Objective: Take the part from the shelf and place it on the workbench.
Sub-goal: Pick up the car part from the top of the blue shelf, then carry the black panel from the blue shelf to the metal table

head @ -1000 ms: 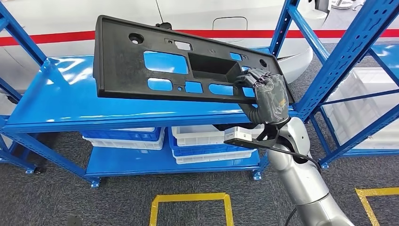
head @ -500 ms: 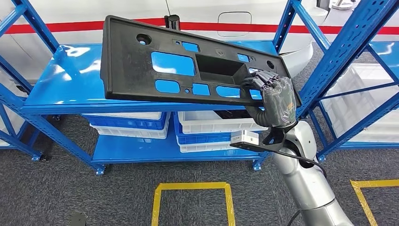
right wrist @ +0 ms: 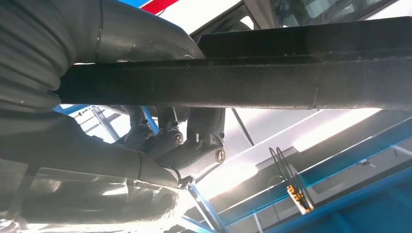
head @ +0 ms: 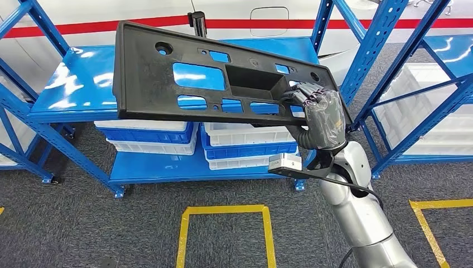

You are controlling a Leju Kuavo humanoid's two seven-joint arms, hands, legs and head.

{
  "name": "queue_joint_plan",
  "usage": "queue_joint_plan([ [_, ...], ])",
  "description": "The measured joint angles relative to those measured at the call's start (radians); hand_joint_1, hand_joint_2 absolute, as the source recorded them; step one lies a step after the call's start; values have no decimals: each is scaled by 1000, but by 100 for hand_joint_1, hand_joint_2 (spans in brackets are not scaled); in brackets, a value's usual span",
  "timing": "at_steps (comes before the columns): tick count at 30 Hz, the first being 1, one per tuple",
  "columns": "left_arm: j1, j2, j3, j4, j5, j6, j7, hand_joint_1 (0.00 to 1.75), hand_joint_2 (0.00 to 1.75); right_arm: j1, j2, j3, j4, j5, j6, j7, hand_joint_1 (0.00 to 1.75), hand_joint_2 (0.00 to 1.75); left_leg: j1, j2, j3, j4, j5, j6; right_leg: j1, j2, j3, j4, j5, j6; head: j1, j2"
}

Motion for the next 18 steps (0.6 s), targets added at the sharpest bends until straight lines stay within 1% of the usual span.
queue_joint_plan([
  [1, -2, -2, 0, 0, 0, 0, 1, 0, 175, -5, 5, 1, 1, 3, 3, 1, 175, 175, 0, -2, 53, -68, 16, 4, 0, 0, -8, 1, 8, 4, 0, 0],
  [2, -4, -4, 0, 0, -1, 0, 2, 0, 175, -13, 9, 2, 2, 5, 6, 3, 175, 175, -1, -3, 106, -142, 21, 9, 2, 1, -15, 2, 15, 9, 0, 0],
  [3, -6, -4, -1, 0, -2, 0, 3, 0, 175, -22, 14, 3, 3, 7, 10, 6, 175, 175, -4, -5, 142, -196, 16, 13, 3, 1, -19, 1, 23, 16, 0, 0],
  [4, -8, -6, -1, 0, -3, 0, 4, 0, 175, -31, 18, 4, 5, 9, 13, 9, 175, 175, -7, -6, 162, -231, 8, 18, 4, 0, -23, 0, 31, 23, 0, 0],
  [5, -9, -7, -1, 0, -4, -1, 4, 0, 175, -38, 22, 6, 7, 11, 15, 11, 175, 175, -11, -7, 165, -245, 8, 23, 3, 0, -25, -2, 40, 32, 1, 0],
  [6, -8, -8, -1, 0, -5, -1, 4, 0, 175, -42, 25, 7, 10, 13, 17, 12, 175, 175, -12, -6, 159, -250, 16, 30, 4, -1, -28, -2, 46, 39, 1, 0],
  [7, -7, -10, -1, 0, -6, -1, 3, 0, 175, -43, 25, 9, 13, 15, 18, 13, 175, 175, -12, -3, 152, -253, 27, 38, 5, -2, -35, 3, 41, 42, 1, 0],
  [8, -6, -12, -1, 0, -8, -1, 2, 0, 175, -43, 26, 10, 16, 16, 18, 14, 175, 175, -12, 0, 142, -257, 40, 48, 6, -2, -48, 22, 20, 40, 3, 0],
  [9, -6, -13, -1, 0, -9, -1, 1, 0, 175, -44, 25, 12, 18, 16, 18, 15, 175, 175, -11, 2, 129, -260, 55, 56, 8, -2, -65, 62, -18, 33, 6, 0],
  [10, -6, -13, -1, 0, -11, -1, 0, 0, 175, -44, 25, 14, 21, 16, 18, 16, 175, 175, -13, 4, 115, -259, 67, 61, 6, -2, -86, 121, -64, 25, 7, 0],
  [11, -6, -13, -1, 0, -11, -1, -2, 0, 175, -44, 25, 15, 23, 16, 17, 17, 175, 175, -14, 5, 99, -258, 79, 65, 6, -1, -105, 190, -106, 20, 10, 0],
  [12, -6, -14, -1, 0, -11, 0, -2, 0, 175, -43, 25, 16, 25, 16, 17, 17, 175, 175, -16, 5, 84, -258, 90, 65, 6, -1, -116, 253, -132, 21, 11, 0],
  [13, -5, -14, -1, 0, -11, 0, -2, 0, 175, -42, 25, 18, 28, 16, 17, 18, 175, 175, -17, 6, 69, -257, 102, 65, 6, -1, -115, 293, -137, 29, 11, 0],
  [14, -5, -15, -1, 0, -12, 0, -2, 0, 175, -42, 25, 19, 30, 16, 17, 18, 175, 175, -17, 6, 53, -256, 113, 63, 6, -1, -98, 297, -124, 39, 12, 0],
  [15, -5, -16, -1, 0, -12, -1, -2, 0, 175, -42, 25, 21, 31, 16, 17, 18, 175, 175, -18, 6, 39, -255, 124, 61, 6, -1, -63, 266, -102, 49, 13, 0],
  [16, -5, -17, -1, 0, -13, -1, -2, 0, 175, -42, 25, 22, 32, 16, 17, 19, 175, 175, -18, 6, 27, -253, 134, 57, 6, -2, -11, 202, -84, 54, 13, 0],
  [17, -5, -18, -1, 0, -14, 0, -2, 0, 175, -42, 25, 22, 31, 17, 16, 19, 175, 175, -20, 5, 15, -249, 143, 53, 8, -2, 50, 120, -79, 54, 14, 0],
  [18, -5, -19, -1, 0, -14, 0, -3, 0, 175, -41, 25, 22, 29, 18, 16, 21, 175, 175, -22, 5, 7, -246, 152, 48, 11, -1, 98, 48, -84, 49, 13, 0],
])
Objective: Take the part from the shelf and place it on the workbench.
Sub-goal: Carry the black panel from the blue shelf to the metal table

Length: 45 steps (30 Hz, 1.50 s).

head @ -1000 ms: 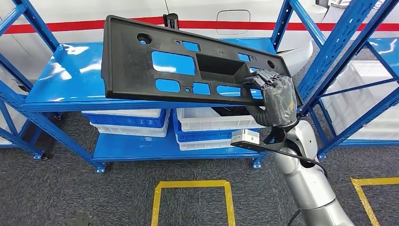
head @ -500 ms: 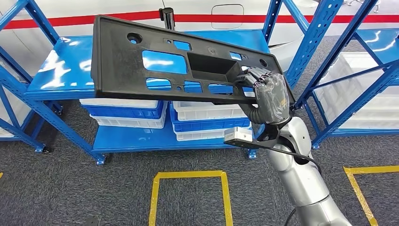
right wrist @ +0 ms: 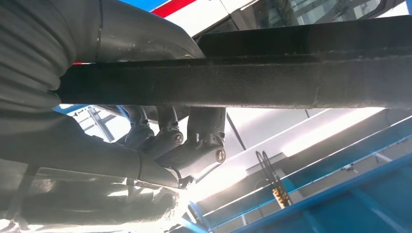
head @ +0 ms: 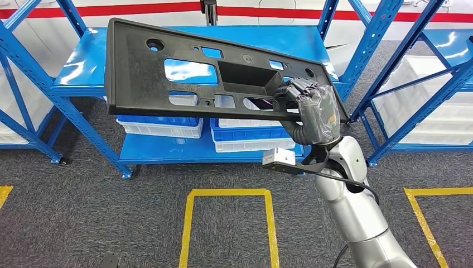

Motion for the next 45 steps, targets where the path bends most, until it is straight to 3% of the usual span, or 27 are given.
queue_joint_plan([
  [2, 1, -1, 0, 0, -1, 1, -3, 0, 175, 5, 1, 1, -3, 5, -1, 4, 175, 175, -3, 0, -10, 3, 18, -10, 7, 2, 41, -74, -14, -13, -2, 0],
  [4, 5, -1, 0, 0, -1, 1, -7, 0, 175, 11, 2, 2, -4, 14, -1, 9, 175, 175, -1, -1, -20, 7, 23, -20, -1, 1, 24, -74, -3, -28, -4, 0],
  [6, 8, 0, 0, 1, -1, 1, -8, 0, 175, 14, 8, 4, -5, 21, 0, 14, 175, 175, 5, -5, -41, 52, -40, -32, -11, -1, 5, -73, 18, -48, -9, 0],
  [7, 8, 0, 0, 1, -1, 1, -8, 0, 175, 15, 11, 4, -7, 23, 0, 16, 175, 175, 8, -6, -56, 104, -95, -38, -10, -2, -5, -72, 30, -54, -12, 0],
  [9, 7, -1, 0, 1, 0, 1, -8, 0, 175, 17, 18, 6, -9, 29, 3, 21, 175, 175, 12, -7, -82, 238, -180, -48, -7, -2, -35, -69, 53, -59, -15, 0],
  [10, 7, -1, 0, 1, 0, 2, -8, 0, 175, 19, 21, 6, -9, 32, 6, 24, 175, 175, 13, -7, -84, 290, -191, -50, -5, -2, -51, -67, 64, -58, -15, 0],
  [11, 7, -1, 0, 1, 0, 2, -8, 0, 175, 21, 23, 7, -9, 35, 9, 26, 175, 175, 13, -7, -71, 307, -176, -50, -4, -2, -66, -64, 74, -57, -15, 0],
  [13, 6, -1, 0, 1, 0, 3, -8, 0, 175, 23, 25, 8, -10, 37, 12, 27, 175, 175, 14, -8, 6, 233, -126, -44, -4, -1, -92, -58, 91, -52, -16, 0],
  [15, 4, 0, 0, 0, 0, 5, -8, 0, 175, 23, 26, 9, -15, 37, 12, 28, 175, 175, 10, -11, 117, 83, -126, -31, 0, -1, -109, -55, 108, -43, -15, 0],
  [17, 3, 0, 0, 0, 0, 6, -8, 0, 175, 22, 29, 9, -20, 37, 12, 29, 175, 175, 4, -14, 169, -1, -146, -19, 1, -2, -115, -57, 126, -29, -15, 0],
  [19, 4, -1, 0, 0, -1, 6, -10, 0, 175, 24, 30, 9, -22, 39, 13, 29, 175, 175, 1, -10, 162, -14, -131, -4, 1, -2, -120, -61, 139, -16, -15, 0],
  [20, 4, -1, 0, 1, -1, 6, -12, 0, 175, 26, 30, 9, -23, 41, 14, 29, 175, 175, 2, -7, 153, -19, -118, 5, 2, -1, -128, -52, 126, -15, -14, 0],
  [22, 4, -2, 0, 1, -2, 5, -17, 0, 175, 30, 28, 8, -24, 46, 14, 29, 175, 175, 5, -1, 127, -26, -87, 20, 3, 0, -160, 23, 50, -28, -10, 0],
  [24, 4, -2, 1, 1, -3, 3, -21, 0, 175, 39, 28, 7, -26, 54, 14, 29, 175, 175, 3, 1, 92, -25, -60, 25, 1, 0, -197, 160, -35, -36, -6, 0],
  [26, 4, -2, 1, 1, -5, 2, -25, 0, 175, 50, 29, 7, -26, 63, 14, 31, 175, 175, 2, 2, 58, -24, -34, 23, 1, 0, -194, 244, -48, -19, -4, 0],
  [27, 4, -3, 1, 1, -6, 1, -26, 0, 175, 54, 29, 6, -28, 69, 14, 33, 175, 175, 2, 2, 43, -23, -22, 21, 1, 0, -167, 233, -28, -8, -3, 0],
  [29, 4, -3, 1, 1, -8, 1, -27, 0, 175, 57, 31, 5, -33, 79, 15, 36, 175, 175, 0, 2, 17, -21, 1, 13, 0, 0, -61, 107, 8, 5, -2, 0],
  [31, 4, -3, 2, 1, -11, 0, -29, 0, 175, 58, 35, 1, -43, 85, 15, 38, 175, 175, -3, 2, 0, -20, 25, 3, 5, 2, 41, -48, 2, -3, -4, 0],
  [32, 5, -3, 2, 1, -12, 0, -30, 0, 175, 59, 36, 0, -46, 87, 16, 39, 175, 175, -4, 3, -6, -21, 36, -1, 9, 3, 64, -89, -4, -9, -5, 0],
  [34, 7, -2, 2, 1, -13, 0, -32, 0, 175, 63, 38, -2, -48, 90, 18, 39, 175, 175, -2, 3, -17, -25, 53, -11, 6, 4, 55, -101, 4, -19, -8, 0],
  [36, 9, -2, 2, 1, -14, -1, -32, 0, 175, 67, 40, -3, -49, 91, 21, 39, 175, 175, 3, -1, -39, 0, 15, -23, -4, 3, 35, -99, 23, -35, -11, 0],
  [39, 10, -2, 2, 1, -15, -4, -37, 0, 175, 67, 46, -3, -50, 91, 22, 39, 175, 175, 13, -6, -96, 174, -117, -43, -6, -2, -3, -83, 41, -57, -15, 0],
  [40, 10, -2, 2, 1, -16, -5, -40, 0, 175, 68, 47, -3, -51, 92, 23, 39, 175, 175, 16, -7, -106, 233, -138, -48, -5, -3, -16, -75, 45, -58, -16, 0],
  [41, 10, -2, 2, 1, -17, -6, -42, 0, 175, 69, 48, -3, -51, 92, 24, 39, 175, 175, 19, -7, -102, 263, -137, -51, -5, -4, -30, -65, 48, -57, -16, 0],
  [42, 9, -2, 2, 1, -17, -6, -43, 0, 175, 70, 48, -4, -51, 93, 25, 39, 175, 175, 22, -7, -78, 256, -120, -53, -5, -4, -44, -54, 50, -55, -16, 0],
  [43, 9, -2, 2, 1, -18, -6, -44, 0, 175, 70, 49, -5, -51, 93, 28, 39, 175, 175, 25, -7, -38, 211, -99, -54, -6, -4, -57, -43, 51, -53, -16, 0],
  [45, 6, -1, 2, 1, -18, -6, -44, 0, 175, 69, 51, -9, -53, 89, 36, 39, 175, 175, 27, -12, 41, 98, -93, -52, -6, -4, -78, -27, 55, -47, -16, 0],
])
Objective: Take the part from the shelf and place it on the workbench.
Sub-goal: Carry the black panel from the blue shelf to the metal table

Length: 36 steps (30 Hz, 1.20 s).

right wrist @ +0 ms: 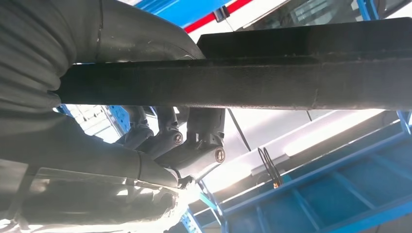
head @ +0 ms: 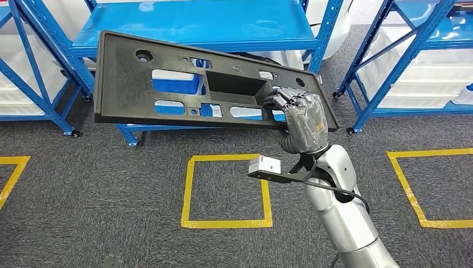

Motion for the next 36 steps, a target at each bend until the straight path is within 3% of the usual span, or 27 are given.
queue_joint_plan([
  [2, -1, 0, 0, 0, 0, 0, 0, 0, 175, -2, 6, -3, -2, -4, 9, -3, 175, 175, -6, -6, 28, -50, -15, 9, 1, 0, -11, 4, 10, 15, 0, 0],
  [5, 0, -1, 1, 0, 1, 0, 3, 0, 175, -6, 15, -4, -3, -5, 19, -6, 175, 175, -11, -1, 23, -64, 9, 36, 1, 3, -20, 6, 14, 37, 0, 0],
  [7, -4, -2, 1, 0, 2, 1, 4, 0, 175, -10, 16, -4, -3, -5, 21, -6, 175, 175, -9, 4, 9, -76, 33, 57, 3, 4, -45, 60, -39, 30, 4, 0],
  [9, -6, -2, 2, 0, 3, 2, 5, 0, 175, -13, 17, -4, -3, -9, 25, -10, 175, 175, -11, 6, -18, -76, 55, 65, 2, 4, -84, 184, -122, 19, 7, 0],
  [10, -6, -2, 3, 0, 4, 3, 7, 0, 175, -13, 17, -4, -3, -13, 27, -14, 175, 175, -11, 7, -33, -75, 67, 65, 1, 4, -97, 246, -149, 20, 9, 0],
  [11, -6, -2, 5, 0, 6, 4, 10, 0, 175, -14, 17, -4, -2, -17, 30, -18, 175, 175, -12, 8, -48, -75, 80, 64, 1, 4, -100, 286, -156, 27, 10, 0],
  [12, -6, -3, 6, 0, 8, 7, 13, 0, 175, -17, 20, -4, -2, -21, 35, -23, 175, 175, -11, 8, -64, -75, 93, 61, 0, 4, -84, 290, -140, 39, 11, 0],
  [13, -6, -5, 8, 0, 12, 11, 16, 0, 175, -22, 23, -3, -2, -23, 40, -27, 175, 175, -11, 9, -80, -74, 107, 57, -2, 4, -54, 265, -114, 51, 12, 0],
  [15, -7, -8, 12, -1, 17, 19, 20, 0, 175, -42, 36, 0, 0, -23, 49, -32, 175, 175, -12, 10, -109, -73, 135, 45, -5, 4, 51, 130, -84, 63, 14, 0],
  [17, -8, -11, 15, -1, 19, 25, 22, 0, 175, -66, 51, 5, 6, -18, 51, -33, 175, 175, -16, 10, -122, -77, 163, 33, 0, 9, 122, 8, -101, 48, 11, 0],
  [18, -7, -12, 17, -1, 19, 27, 24, 0, 175, -78, 56, 8, 10, -16, 51, -33, 175, 175, -16, 10, -124, -84, 178, 28, 5, 11, 131, -20, -108, 38, 9, 0],
  [20, -3, -13, 22, 0, 18, 31, 29, 0, 175, -95, 64, 15, 24, -14, 51, -33, 175, 175, -12, 10, -129, -98, 194, 19, 2, 9, 110, -23, -88, 17, 5, 0],
  [21, 0, -13, 25, 0, 17, 33, 34, 0, 175, -101, 68, 19, 32, -14, 50, -33, 175, 175, -9, 9, -137, -87, 169, 14, -1, 7, 100, -22, -74, 4, 5, 0],
  [22, 3, -14, 28, 1, 17, 35, 39, 0, 175, -106, 72, 24, 40, -14, 49, -33, 175, 175, -7, 8, -148, -55, 121, 9, -6, 5, 87, -23, -57, -7, 4, 0],
  [23, 3, -15, 30, 1, 16, 37, 43, 0, 175, -112, 77, 30, 46, -15, 49, -33, 175, 175, -5, 6, -163, 2, 54, 5, -7, 3, 72, -22, -41, -15, 3, 0],
  [24, 2, -16, 31, 1, 16, 38, 46, 0, 175, -118, 81, 35, 52, -16, 49, -34, 175, 175, -5, 5, -177, 78, -10, 1, -6, 3, 55, -21, -25, -20, 2, 0],
  [25, 1, -16, 32, 1, 17, 39, 47, 0, 175, -123, 85, 39, 59, -18, 49, -36, 175, 175, -4, 4, -187, 156, -50, -2, -4, 3, 37, -21, -10, -21, 1, 0],
  [26, 1, -17, 33, 1, 18, 41, 48, 0, 175, -127, 88, 44, 67, -19, 49, -39, 175, 175, -4, 4, -189, 219, -64, -4, -2, 2, 19, -20, 5, -20, 2, 0],
  [27, 0, -17, 34, 1, 18, 42, 48, 0, 175, -129, 90, 49, 75, -21, 48, -43, 175, 175, -4, 5, -176, 252, -53, -4, -2, 2, 2, -19, 18, -18, 2, 0],
  [28, 0, -18, 36, 1, 19, 44, 47, 0, 175, -131, 93, 54, 83, -23, 47, -47, 175, 175, -4, 5, -145, 247, -28, -3, -1, 2, -14, -18, 30, -16, 2, 0],
  [30, -1, -18, 39, 1, 19, 48, 46, 0, 175, -138, 99, 64, 96, -29, 44, -54, 175, 175, -5, 2, -31, 137, -5, 6, 0, 3, -39, -16, 51, -9, 1, 0],
  [32, -5, -19, 41, 0, 18, 50, 43, 0, 175, -147, 107, 70, 106, -33, 36, -56, 175, 175, -9, -3, 91, -16, -37, 17, 4, 3, -50, -14, 70, 3, 2, 0],
  [33, -6, -19, 41, 0, 18, 50, 42, 0, 175, -152, 111, 73, 111, -35, 31, -56, 175, 175, -13, -4, 124, -64, -53, 21, 5, 2, -54, -14, 80, 10, 2, 0],
  [35, -6, -23, 42, 1, 17, 50, 41, 0, 175, -159, 116, 79, 122, -38, 24, -56, 175, 175, -15, -1, 125, -93, -51, 32, 6, 1, -64, -14, 97, 24, 2, 0],
  [36, -6, -25, 42, 1, 16, 50, 41, 0, 175, -161, 117, 82, 128, -39, 24, -56, 175, 175, -14, 3, 114, -97, -41, 41, 7, 1, -75, -4, 86, 25, 3, 0],
])
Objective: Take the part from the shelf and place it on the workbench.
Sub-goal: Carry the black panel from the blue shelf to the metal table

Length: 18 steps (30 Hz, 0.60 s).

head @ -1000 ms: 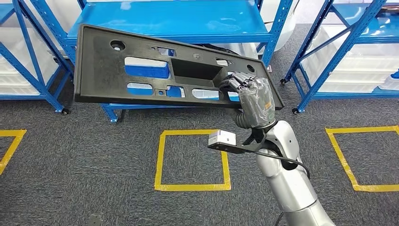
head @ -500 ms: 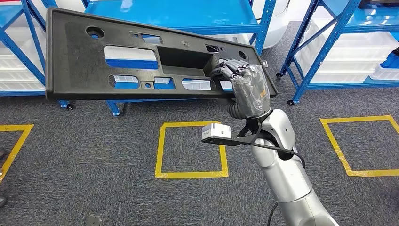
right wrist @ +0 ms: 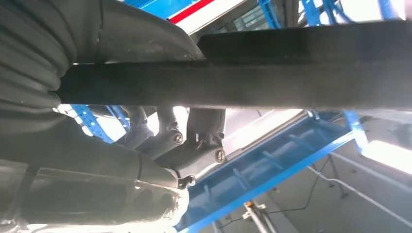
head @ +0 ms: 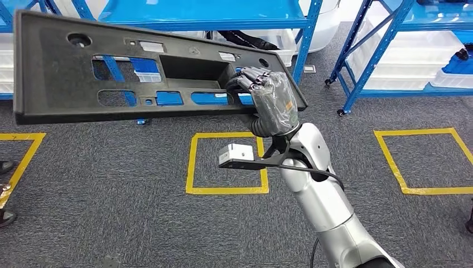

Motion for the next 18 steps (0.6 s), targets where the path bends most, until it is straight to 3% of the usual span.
queue_joint_plan([
  [2, 0, -3, 3, 1, -1, 0, 0, 0, 175, -2, -1, 5, 11, -3, 0, 0, 175, 175, 2, 7, -32, -5, 31, 16, 2, 1, -35, 72, -75, -10, 4, 0],
  [4, 1, -3, 7, 1, -1, 1, 0, 0, 175, -2, -2, 9, 19, -4, -1, 0, 175, 175, -1, 8, -74, -4, 64, 22, 0, 2, -73, 208, -164, -15, 5, 0],
  [5, 1, -4, 8, 1, -2, 1, 0, 0, 175, -2, -2, 10, 23, -4, -1, 0, 175, 175, -1, 9, -96, -3, 81, 22, 0, 2, -81, 271, -181, -9, 5, 0],
  [6, 1, -4, 10, 1, -2, 2, 0, 0, 175, -2, -2, 11, 27, -5, -1, 0, 175, 175, -2, 10, -118, -3, 98, 20, 0, 2, -76, 310, -174, 2, 5, 0],
  [7, 1, -6, 10, 1, -2, 2, -1, 0, 175, -2, -3, 13, 31, -7, -2, 0, 175, 175, -2, 11, -138, -2, 115, 18, 0, 2, -54, 315, -150, 14, 5, 0],
  [8, 1, -7, 11, 1, -2, 2, -1, 0, 175, -2, -3, 14, 34, -9, -4, 0, 175, 175, -2, 11, -157, -2, 130, 15, 0, 2, -13, 281, -123, 22, 5, 0],
  [9, 1, -9, 12, 1, -2, 2, -2, 0, 175, -3, -2, 15, 36, -12, -6, 0, 175, 175, -2, 11, -172, -1, 145, 10, 0, 2, 47, 215, -114, 22, 5, 0],
  [11, 1, -12, 13, 1, -2, 2, -4, 0, 175, -7, 1, 17, 38, -15, -13, -4, 175, 175, -6, 11, -191, 0, 172, 0, 5, 3, 172, 41, -146, 6, 6, 0],
  [12, 2, -13, 14, 1, -2, 3, -6, 0, 175, -10, 2, 18, 39, -16, -18, -6, 175, 175, -7, 11, -196, -2, 184, -4, 8, 4, 207, -20, -168, -3, 5, 0],
  [13, 2, -14, 14, 1, -2, 3, -8, 0, 175, -13, 3, 18, 40, -18, -23, -9, 175, 175, -7, 12, -199, -6, 198, -11, 12, 5, 218, -52, -177, -11, 4, 0],
  [14, 4, -14, 14, 1, -3, 4, -9, 0, 175, -14, 3, 19, 42, -21, -26, -11, 175, 175, -5, 12, -202, -12, 211, -17, 9, 6, 208, -56, -172, -19, 2, 0],
  [15, 7, -15, 14, 2, -4, 4, -10, 0, 175, -15, 3, 20, 44, -24, -28, -14, 175, 175, -2, 10, -208, -11, 204, -23, 5, 5, 198, -55, -160, -28, 1, 0],
  [16, 10, -16, 14, 2, -6, 4, -11, 0, 175, -15, 3, 20, 46, -28, -28, -16, 175, 175, 1, 9, -218, 6, 175, -30, 1, 4, 186, -54, -145, -40, 0, 0],
  [18, 14, -16, 14, 3, -8, 2, -11, 0, 175, -15, 4, 21, 49, -38, -30, -19, 175, 175, 7, 4, -246, 102, 60, -40, -4, 1, 159, -54, -113, -54, -5, 0],
])
